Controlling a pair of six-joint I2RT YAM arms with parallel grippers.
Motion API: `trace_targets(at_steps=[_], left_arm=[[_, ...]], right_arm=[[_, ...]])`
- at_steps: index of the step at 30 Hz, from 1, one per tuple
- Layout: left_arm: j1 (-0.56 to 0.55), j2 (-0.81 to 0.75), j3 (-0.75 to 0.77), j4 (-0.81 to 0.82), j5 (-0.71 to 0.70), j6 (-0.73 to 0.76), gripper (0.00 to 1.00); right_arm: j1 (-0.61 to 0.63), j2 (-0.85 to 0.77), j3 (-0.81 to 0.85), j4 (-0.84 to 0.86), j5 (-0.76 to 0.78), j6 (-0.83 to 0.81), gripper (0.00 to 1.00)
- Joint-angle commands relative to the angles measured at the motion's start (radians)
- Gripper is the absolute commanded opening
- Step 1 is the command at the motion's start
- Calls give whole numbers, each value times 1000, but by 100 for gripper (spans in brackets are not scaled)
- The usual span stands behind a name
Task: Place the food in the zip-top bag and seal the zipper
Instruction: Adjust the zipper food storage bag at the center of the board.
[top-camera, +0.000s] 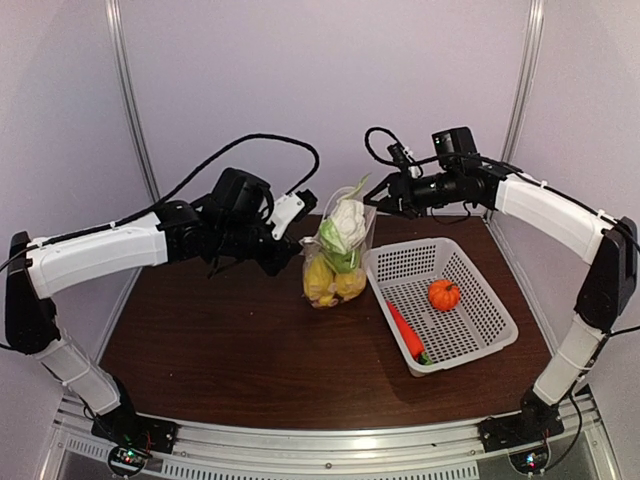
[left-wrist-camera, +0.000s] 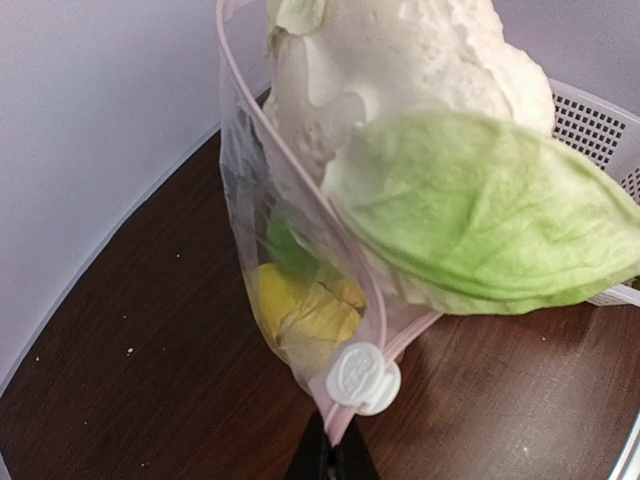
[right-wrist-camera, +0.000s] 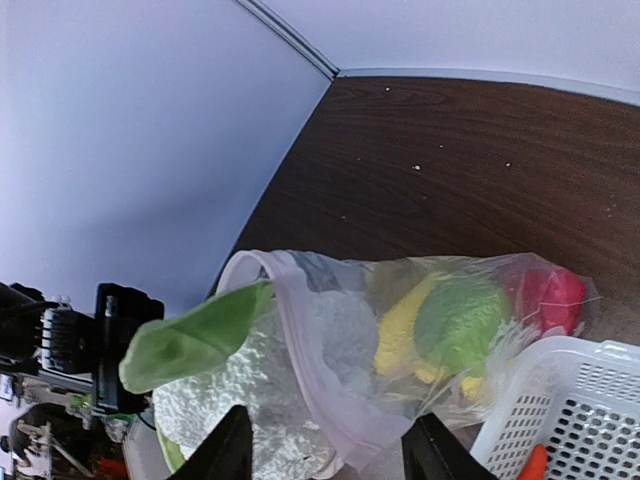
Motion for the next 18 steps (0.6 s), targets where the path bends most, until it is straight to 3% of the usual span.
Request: trace_targets(at_steps=[1, 5, 6, 8, 9, 14, 18], left_arm=[[5, -58, -36, 97, 24, -20, 0], [5, -76, -50, 113, 21, -25, 0], [5, -82, -53, 117, 24, -31, 0], [5, -84, -56, 121, 31, -33, 0], [6, -83, -56, 122, 36, -33, 0], [5, -90, -63, 137, 48, -39, 0], [6, -96, -73, 139, 48, -38, 0]], right_arm=[[8, -42, 77, -126, 113, -266, 58], [10, -46, 134, -238, 161, -451, 68], [10, -47, 143, -256, 147, -483, 74], [24, -55, 174, -300, 138, -576, 96], [41, -65, 199, -327, 173, -624, 99], [195, -121, 264, -394, 450, -871, 100], [240, -70, 311, -518, 421, -1000, 100]])
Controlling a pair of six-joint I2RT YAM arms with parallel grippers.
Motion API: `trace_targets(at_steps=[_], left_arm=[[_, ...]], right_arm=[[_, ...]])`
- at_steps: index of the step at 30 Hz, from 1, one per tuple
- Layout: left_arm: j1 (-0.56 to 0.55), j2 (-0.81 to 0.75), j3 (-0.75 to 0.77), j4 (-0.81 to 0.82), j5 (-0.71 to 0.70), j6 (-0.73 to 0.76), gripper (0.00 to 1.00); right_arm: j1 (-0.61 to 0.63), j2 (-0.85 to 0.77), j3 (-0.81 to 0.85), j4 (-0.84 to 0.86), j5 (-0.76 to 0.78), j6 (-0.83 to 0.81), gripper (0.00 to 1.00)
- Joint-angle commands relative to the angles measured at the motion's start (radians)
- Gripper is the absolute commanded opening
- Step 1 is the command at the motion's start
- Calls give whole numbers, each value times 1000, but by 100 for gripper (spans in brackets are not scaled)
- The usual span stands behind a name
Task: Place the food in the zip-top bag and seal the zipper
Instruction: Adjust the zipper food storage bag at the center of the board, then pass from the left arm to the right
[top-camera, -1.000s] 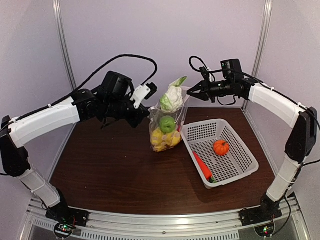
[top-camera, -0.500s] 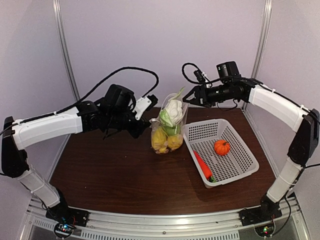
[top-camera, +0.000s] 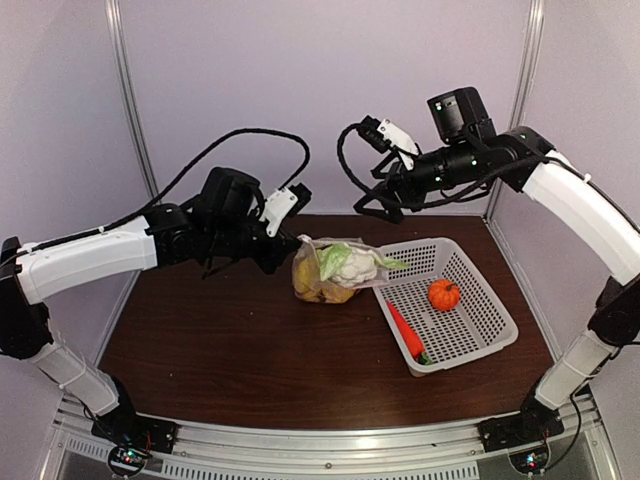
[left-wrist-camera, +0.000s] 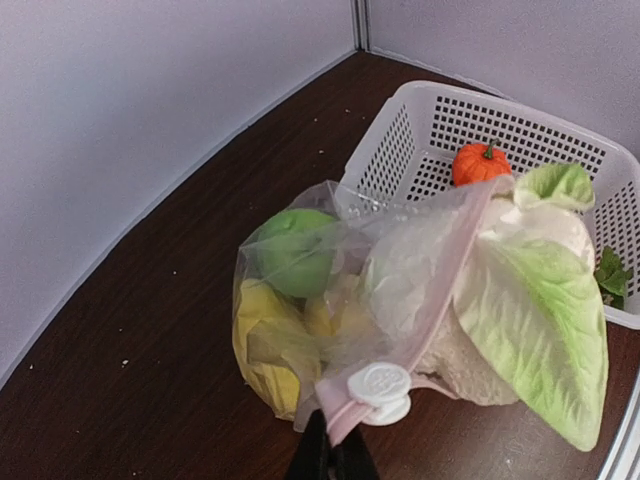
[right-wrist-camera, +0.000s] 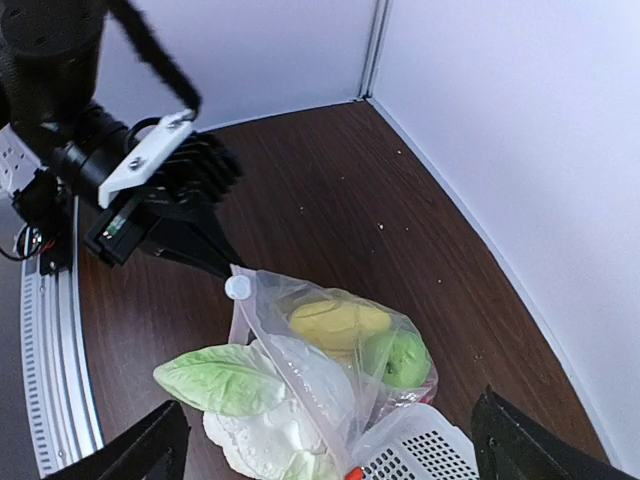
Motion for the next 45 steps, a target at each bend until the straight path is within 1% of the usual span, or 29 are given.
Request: trace_targets(at_steps=[1, 3, 5, 8, 10, 13, 14, 15, 17, 20, 26, 30, 33, 34, 35, 37, 38, 39, 41, 42, 44, 45], left_arm=[[5, -39, -19, 71, 16, -12, 0], [5, -45, -27, 74, 15, -13, 0], [5, -48, -31, 75, 18, -14, 0], [5, -50, -31, 77, 22, -16, 0], [5, -53, -34, 82, 20, -25, 0], [11, -57, -41, 103, 9, -65, 0], [14, -58, -42, 108, 14, -83, 0], [17, -57, -40, 115, 18, -107, 0], [20, -50, -28, 121, 39, -145, 0], [21, -40, -2, 125, 101, -179, 0], [20, -50, 5, 134, 141, -207, 0], [20, -49, 20, 119, 144, -220, 0], [20, -55, 18, 129, 157, -227, 0], [20, -57, 18, 128, 159, -226, 0], [20, -60, 19, 127, 159, -225, 0], [20, -66, 20, 121, 157, -217, 0], [20, -68, 21, 120, 155, -211, 0], [20, -70, 21, 119, 152, -204, 0], [20, -75, 21, 125, 150, -195, 0], [22, -74, 22, 130, 149, -196, 0], [23, -70, 27, 131, 144, -202, 0], [23, -71, 30, 129, 137, -206, 0]], right_arm=[[28, 42, 68, -193, 41, -217, 100], [43, 64, 82, -249, 2, -250, 100], [68, 69, 61, -275, 5, -283, 100], [86, 52, -7, -256, -12, -303, 100], [88, 8, -137, -163, -79, -274, 100], [92, -100, -390, 101, -192, -161, 97], [97, -118, -445, 172, -219, -120, 96], [101, -113, -466, 204, -230, -76, 94], [113, -82, -473, 226, -225, -39, 94], [133, -63, -455, 247, -181, -45, 95], [142, 2, -398, 260, -155, -32, 97], [144, 55, -381, 241, -225, -34, 98], [148, 70, -387, 258, -204, -19, 96], [148, 70, -392, 276, -173, -4, 93], [148, 70, -398, 302, -123, 18, 87], [144, 78, -390, 312, -57, 6, 79], [141, 83, -389, 320, -27, 7, 71], [137, 89, -388, 328, -13, 8, 66], [129, 106, -388, 346, -35, 12, 58], [128, 117, -387, 356, -43, 17, 52], [128, 149, -367, 351, -65, 24, 37], [127, 161, -349, 341, -72, 29, 32]])
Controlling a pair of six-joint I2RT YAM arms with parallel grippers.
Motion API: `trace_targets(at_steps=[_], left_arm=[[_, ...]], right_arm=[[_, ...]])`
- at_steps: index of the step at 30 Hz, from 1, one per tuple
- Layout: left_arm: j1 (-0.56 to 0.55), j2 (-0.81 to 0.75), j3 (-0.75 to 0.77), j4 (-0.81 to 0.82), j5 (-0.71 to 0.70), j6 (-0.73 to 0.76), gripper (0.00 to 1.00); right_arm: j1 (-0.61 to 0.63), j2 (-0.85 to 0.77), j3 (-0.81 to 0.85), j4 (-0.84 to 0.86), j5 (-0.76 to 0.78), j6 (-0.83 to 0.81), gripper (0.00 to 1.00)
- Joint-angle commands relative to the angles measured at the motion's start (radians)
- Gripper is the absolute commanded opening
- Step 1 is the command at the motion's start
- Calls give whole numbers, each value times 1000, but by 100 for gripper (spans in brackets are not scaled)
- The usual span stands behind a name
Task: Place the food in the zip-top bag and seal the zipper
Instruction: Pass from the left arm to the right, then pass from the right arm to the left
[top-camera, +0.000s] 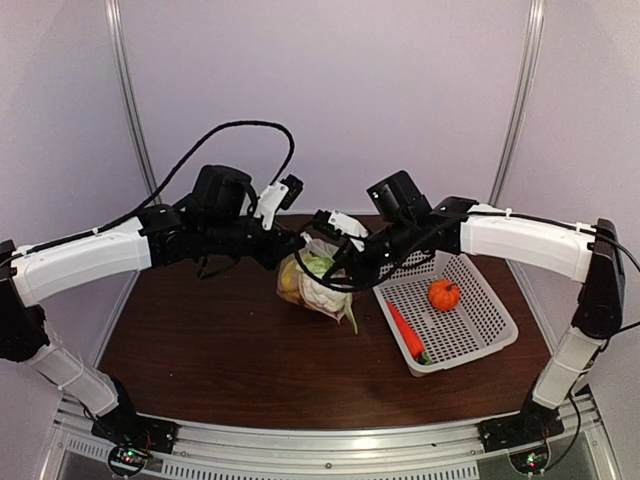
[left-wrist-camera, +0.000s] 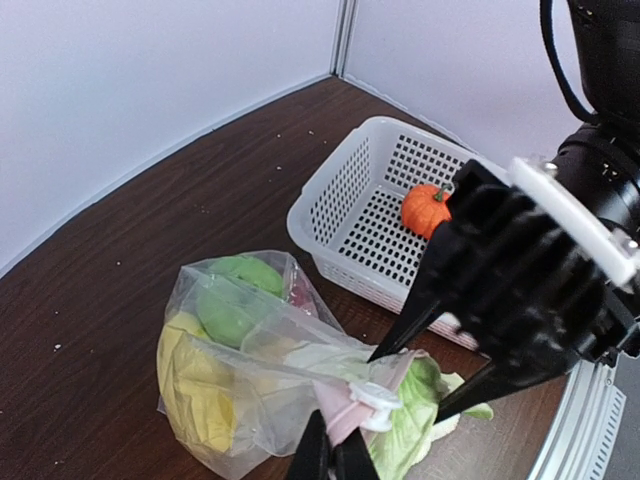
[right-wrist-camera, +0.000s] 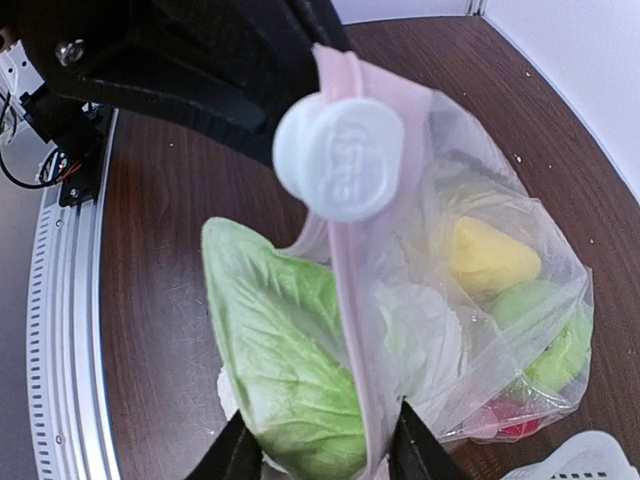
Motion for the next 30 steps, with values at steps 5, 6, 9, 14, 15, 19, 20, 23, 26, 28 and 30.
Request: trace_targets(at_steps=[5, 6, 9, 14, 15, 19, 20, 23, 26, 28, 30], left_arm=[[5, -157, -88, 125, -153, -127, 46], [3, -211, -140, 176, -160, -166, 51], [-16, -350, -373, 297, -214, -296, 68], [-80, -318, -483, 424, -183, -390, 56], [-102, -282, -478, 449, -188, -390, 52], [-113, -168, -432, 490, -230, -450, 40], [-113, -145, -422, 498, -234, -465, 38], [-113, -89, -390, 476, -276, -516, 35], [-113, -71, -392, 507, -307, -535, 31], [-113, -58, -378, 499, -321, -535, 28], [-113, -45, -361, 474, -345, -545, 24]], right_arm=[[-33, 58, 64, 54, 11, 59, 21], [-41, 60, 71, 55, 11, 67, 21], [-52, 78, 92, 50, 9, 78, 20], [-56, 96, 105, 56, -22, 130, 20], [-57, 95, 104, 58, -26, 137, 20], [-56, 91, 109, 57, -29, 155, 20], [-57, 89, 106, 58, -30, 158, 20], [-57, 85, 101, 58, -34, 164, 20], [-57, 85, 100, 59, -41, 172, 20], [-57, 84, 103, 61, -47, 176, 20], [-57, 84, 105, 62, -51, 180, 20]])
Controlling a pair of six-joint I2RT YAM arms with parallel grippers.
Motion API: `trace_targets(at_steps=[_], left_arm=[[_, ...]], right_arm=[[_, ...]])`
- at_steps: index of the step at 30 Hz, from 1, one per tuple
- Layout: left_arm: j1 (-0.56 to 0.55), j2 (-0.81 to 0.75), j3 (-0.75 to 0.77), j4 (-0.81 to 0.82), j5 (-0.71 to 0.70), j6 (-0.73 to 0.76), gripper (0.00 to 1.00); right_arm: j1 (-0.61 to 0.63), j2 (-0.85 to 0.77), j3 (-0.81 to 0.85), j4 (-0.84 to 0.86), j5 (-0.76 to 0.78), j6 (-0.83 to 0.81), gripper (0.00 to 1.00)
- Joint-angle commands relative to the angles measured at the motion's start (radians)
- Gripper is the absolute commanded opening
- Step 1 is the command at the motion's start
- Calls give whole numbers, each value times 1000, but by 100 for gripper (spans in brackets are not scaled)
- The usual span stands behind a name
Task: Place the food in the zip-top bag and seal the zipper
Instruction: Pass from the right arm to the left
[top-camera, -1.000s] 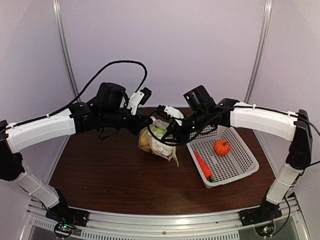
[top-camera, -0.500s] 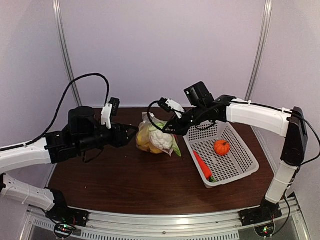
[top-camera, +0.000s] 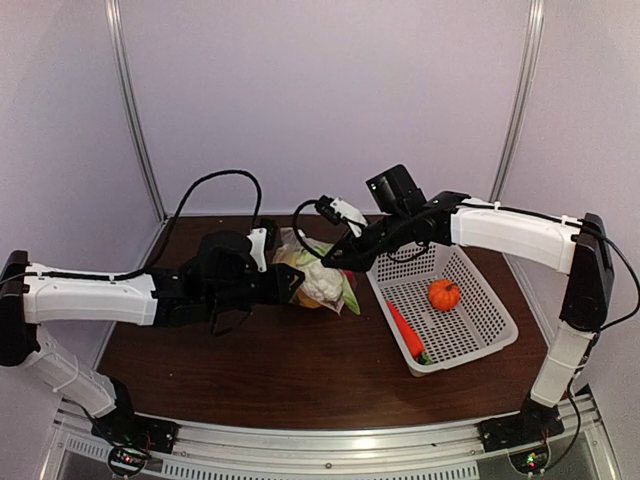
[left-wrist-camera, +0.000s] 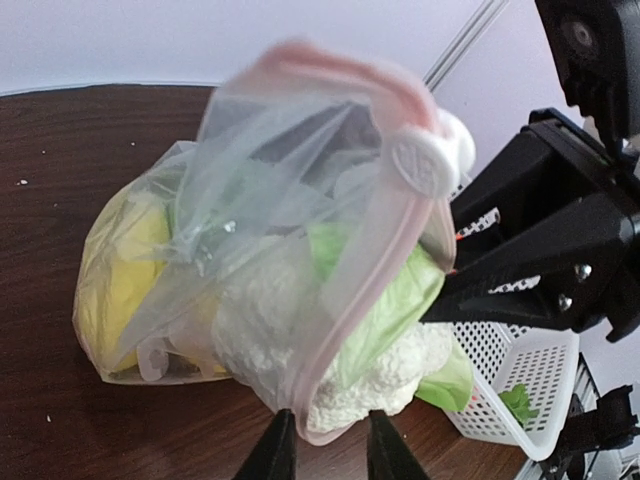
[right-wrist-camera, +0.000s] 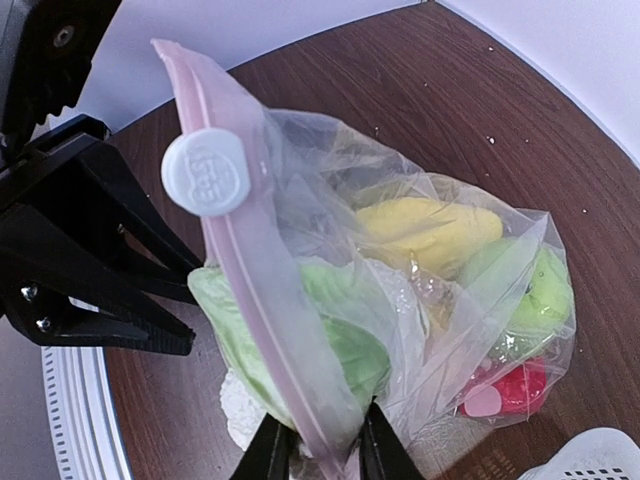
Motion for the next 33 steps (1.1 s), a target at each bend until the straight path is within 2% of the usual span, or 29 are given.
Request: trace_targets(at_steps=[1, 12, 14, 20, 24, 26, 29, 31, 33], left_arm=[[2, 26, 57, 45, -73, -42, 23], [8, 92, 127, -102, -117, -87, 5], [9, 89, 131, -108, -123, -83, 0], [8, 55, 183, -130, -41, -74, 0], [9, 22, 223, -179, 9, -76, 0], [9, 7, 230, -198, 15, -76, 0], [8, 3, 242, -260, -14, -73, 1], [9, -1, 209, -247, -33, -73, 9], [9, 15, 185, -238, -50, -75, 25]], right_arm=[[-2, 0, 31, 29, -29, 24, 20], [-3, 10, 5, 47, -51, 39, 20], [2, 17, -2, 51, -56, 36, 26], [25, 89, 27, 33, -20, 14, 59], [33, 146, 88, -9, -15, 8, 63], [32, 152, 95, 8, 9, 25, 53], [17, 148, 100, 43, 25, 78, 31], [4, 148, 117, 52, -12, 108, 23], [2, 152, 134, 42, -31, 120, 13]])
